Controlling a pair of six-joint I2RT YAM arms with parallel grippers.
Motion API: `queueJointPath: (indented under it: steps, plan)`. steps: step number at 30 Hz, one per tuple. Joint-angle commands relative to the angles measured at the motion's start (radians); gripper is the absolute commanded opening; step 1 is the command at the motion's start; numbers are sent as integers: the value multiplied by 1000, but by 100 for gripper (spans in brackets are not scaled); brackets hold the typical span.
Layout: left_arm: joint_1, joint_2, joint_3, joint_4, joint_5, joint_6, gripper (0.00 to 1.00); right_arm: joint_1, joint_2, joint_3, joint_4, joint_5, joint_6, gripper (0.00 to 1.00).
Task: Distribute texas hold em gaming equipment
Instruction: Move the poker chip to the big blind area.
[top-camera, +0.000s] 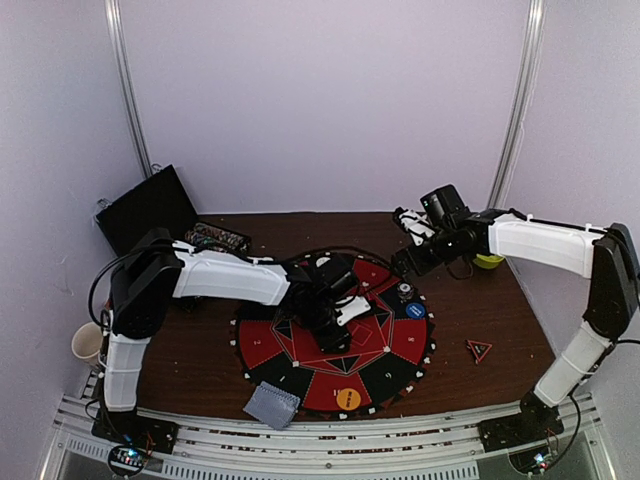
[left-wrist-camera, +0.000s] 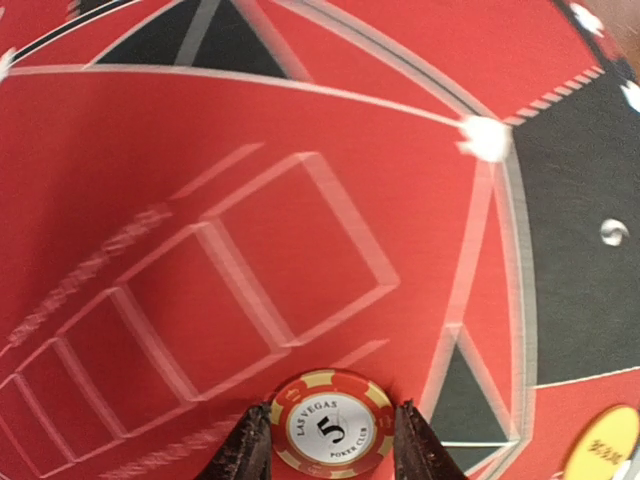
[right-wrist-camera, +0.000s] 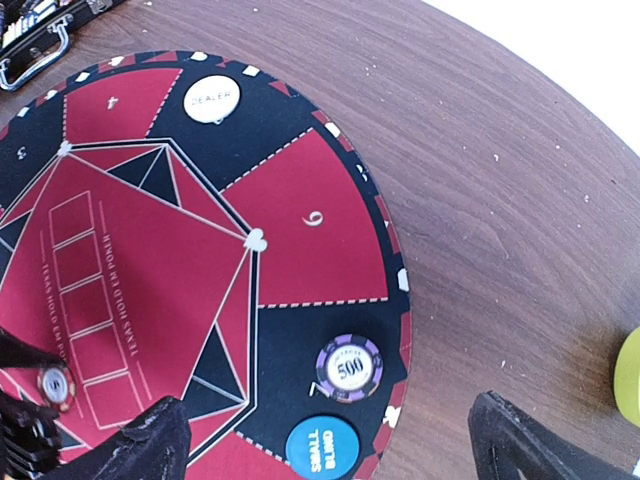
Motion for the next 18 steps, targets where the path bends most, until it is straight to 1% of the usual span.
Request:
queueJointPath:
  steps: [1, 4, 9, 18]
  plan:
    - [-93, -5, -47, -48, 91, -24, 28, 9, -95, -46, -5, 1, 23, 100]
    - [-138, 1, -45, -29, 102, -44, 28, 12, -145, -93, 23, -8, 36, 100]
    - [-221, 34, 9, -25, 111, -58, 29, 17, -209, -151, 37, -6, 48, 100]
    - [-277, 52, 60, -25, 83, -84, 29, 20, -288, -231, 46, 9, 63, 100]
